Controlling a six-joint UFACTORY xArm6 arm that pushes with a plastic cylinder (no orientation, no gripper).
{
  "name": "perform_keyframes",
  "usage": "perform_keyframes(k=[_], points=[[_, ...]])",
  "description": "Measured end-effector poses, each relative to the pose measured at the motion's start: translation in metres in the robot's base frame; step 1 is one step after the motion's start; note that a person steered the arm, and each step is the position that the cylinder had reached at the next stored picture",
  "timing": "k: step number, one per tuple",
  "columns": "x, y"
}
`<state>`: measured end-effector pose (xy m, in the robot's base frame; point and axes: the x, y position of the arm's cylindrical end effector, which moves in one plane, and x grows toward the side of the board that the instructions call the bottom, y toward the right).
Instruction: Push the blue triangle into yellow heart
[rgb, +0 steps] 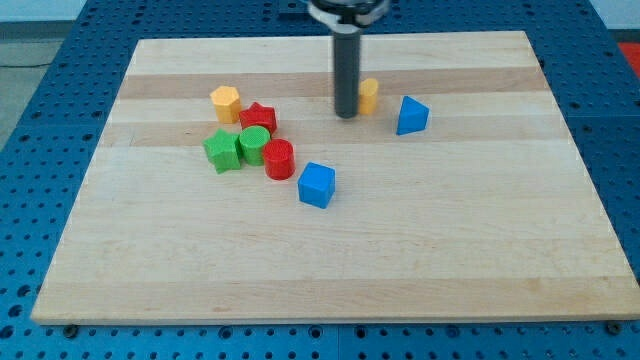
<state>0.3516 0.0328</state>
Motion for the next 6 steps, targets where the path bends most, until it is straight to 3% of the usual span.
perform_keyframes(k=[2,4,5,6], points=[[-0.014,0.047],[0.06,0.002],[0.065,0.062],[0.039,0.078]])
